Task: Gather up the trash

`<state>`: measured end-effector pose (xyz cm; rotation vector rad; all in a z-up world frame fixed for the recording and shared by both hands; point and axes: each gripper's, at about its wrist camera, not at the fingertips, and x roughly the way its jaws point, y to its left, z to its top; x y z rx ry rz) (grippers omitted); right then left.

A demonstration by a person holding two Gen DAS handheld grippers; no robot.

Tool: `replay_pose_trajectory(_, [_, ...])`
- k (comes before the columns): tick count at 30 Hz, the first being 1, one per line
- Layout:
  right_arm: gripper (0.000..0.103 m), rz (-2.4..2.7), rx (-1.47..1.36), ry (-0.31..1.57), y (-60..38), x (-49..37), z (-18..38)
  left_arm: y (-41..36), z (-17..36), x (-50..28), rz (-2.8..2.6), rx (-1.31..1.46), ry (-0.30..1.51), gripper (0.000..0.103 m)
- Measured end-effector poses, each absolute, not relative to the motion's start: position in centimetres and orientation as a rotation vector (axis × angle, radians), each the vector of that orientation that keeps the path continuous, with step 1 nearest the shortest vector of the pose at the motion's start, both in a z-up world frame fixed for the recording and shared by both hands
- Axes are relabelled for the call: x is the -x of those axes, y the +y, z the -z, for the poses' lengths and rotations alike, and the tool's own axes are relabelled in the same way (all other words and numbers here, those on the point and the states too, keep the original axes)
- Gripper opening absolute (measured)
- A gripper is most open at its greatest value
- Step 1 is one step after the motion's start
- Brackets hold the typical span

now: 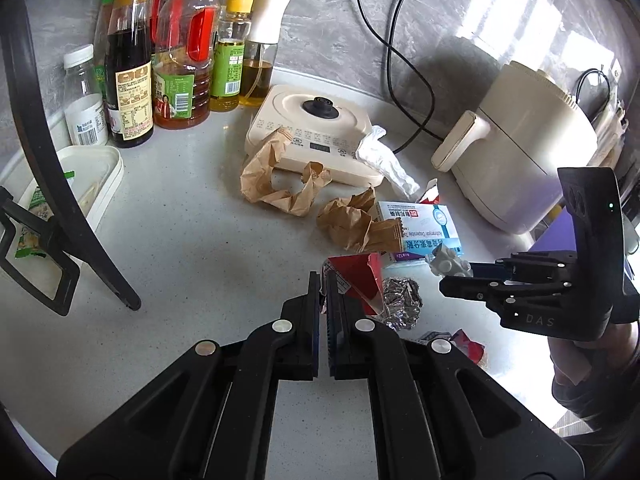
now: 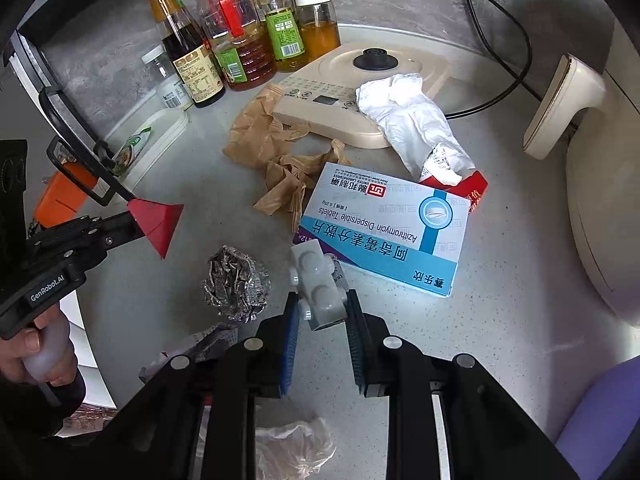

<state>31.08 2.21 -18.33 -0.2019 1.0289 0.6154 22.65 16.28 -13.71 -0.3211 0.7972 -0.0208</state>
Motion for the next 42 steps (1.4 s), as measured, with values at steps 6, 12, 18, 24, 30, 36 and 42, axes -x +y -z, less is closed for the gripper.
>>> replay_pose_trajectory(6, [0.023, -0.612, 0.165, 0.947, -0.1, -29.6, 14.7, 15.5, 11.1, -20.8, -0.021, 0.328, 0.74, 0.004])
replay_pose_trajectory(12, [0.023, -0.603, 0.086, 0.858, -3.4, -27.7, 10.1, 14.0, 8.3, -20.0, -0.034, 0.325, 0.66, 0.004])
replay_pose_trajectory(18, [0.023, -0.602, 0.041, 0.748, -7.5, -25.2, 5.3, 10.9, 5.5, -20.2, -0.019, 0.298, 0.612, 0.004])
replay_pose_trajectory(24, [0.023, -0.564, 0.006, 0.677, -12.6, -22.9, 2.3, 7.3, 3.7, -20.7, 0.015, 0.272, 0.587, 0.004])
replay_pose_trajectory(30, [0.023, -0.494, -0.034, 0.639, -17.6, -21.5, 1.3, 2.9, 2.6, -21.6, 0.069, 0.237, 0.585, 0.004])
replay_pose_trajectory(36, [0.023, -0.427, -0.069, 0.617, -22.7, -20.8, 1.3, -1.0, 2.3, -22.3, 0.119, 0.206, 0.598, 0.004])
replay_pose_trajectory(42, [0.027, -0.381, -0.088, 0.598, -26.2, -20.3, 1.3, -4.2, 1.7, -22.6, 0.151, 0.185, 0.596, 0.004])
